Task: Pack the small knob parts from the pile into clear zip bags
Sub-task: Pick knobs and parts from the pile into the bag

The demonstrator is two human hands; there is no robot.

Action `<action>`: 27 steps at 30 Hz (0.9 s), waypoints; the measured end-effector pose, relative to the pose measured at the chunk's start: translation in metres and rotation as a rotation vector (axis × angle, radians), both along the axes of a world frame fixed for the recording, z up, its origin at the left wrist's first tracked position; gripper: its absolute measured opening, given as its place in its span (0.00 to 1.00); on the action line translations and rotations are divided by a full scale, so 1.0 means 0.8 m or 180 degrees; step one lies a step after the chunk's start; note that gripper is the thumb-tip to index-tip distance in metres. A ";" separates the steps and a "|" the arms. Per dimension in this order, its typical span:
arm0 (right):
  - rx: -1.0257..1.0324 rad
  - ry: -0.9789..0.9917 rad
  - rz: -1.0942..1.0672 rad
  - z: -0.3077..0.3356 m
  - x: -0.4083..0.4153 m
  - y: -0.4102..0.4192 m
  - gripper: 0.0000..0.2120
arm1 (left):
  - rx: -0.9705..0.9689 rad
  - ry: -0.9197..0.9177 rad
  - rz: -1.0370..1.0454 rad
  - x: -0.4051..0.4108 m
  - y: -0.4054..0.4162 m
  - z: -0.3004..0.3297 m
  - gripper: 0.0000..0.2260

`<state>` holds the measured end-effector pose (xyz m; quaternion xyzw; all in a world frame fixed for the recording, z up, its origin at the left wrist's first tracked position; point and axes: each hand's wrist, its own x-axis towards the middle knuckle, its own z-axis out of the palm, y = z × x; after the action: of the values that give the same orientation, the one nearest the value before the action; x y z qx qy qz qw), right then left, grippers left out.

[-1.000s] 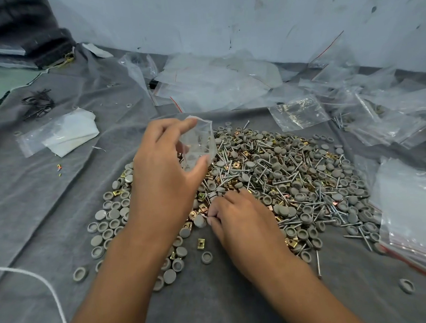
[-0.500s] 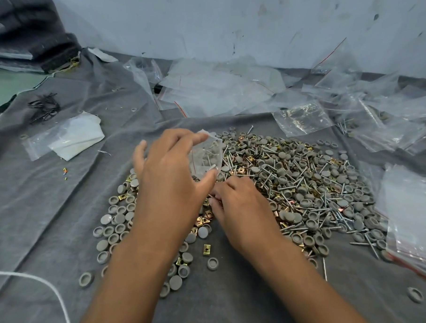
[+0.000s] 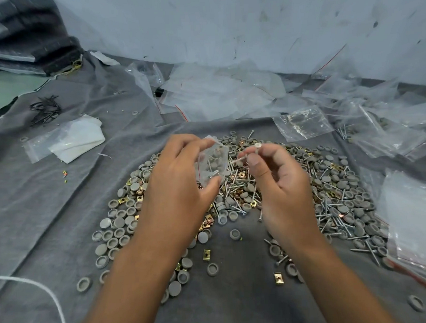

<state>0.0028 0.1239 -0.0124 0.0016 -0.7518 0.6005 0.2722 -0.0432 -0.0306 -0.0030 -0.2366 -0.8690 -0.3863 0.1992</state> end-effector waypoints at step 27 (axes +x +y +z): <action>0.1773 0.0419 -0.0659 0.008 0.012 0.010 0.09 | -0.0131 0.0163 -0.0038 0.013 0.020 0.004 0.25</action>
<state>0.0127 0.1319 -0.0062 0.0384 -0.8645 0.3390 0.3692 -0.0325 -0.0146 -0.0001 -0.2556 -0.8699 -0.3634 0.2142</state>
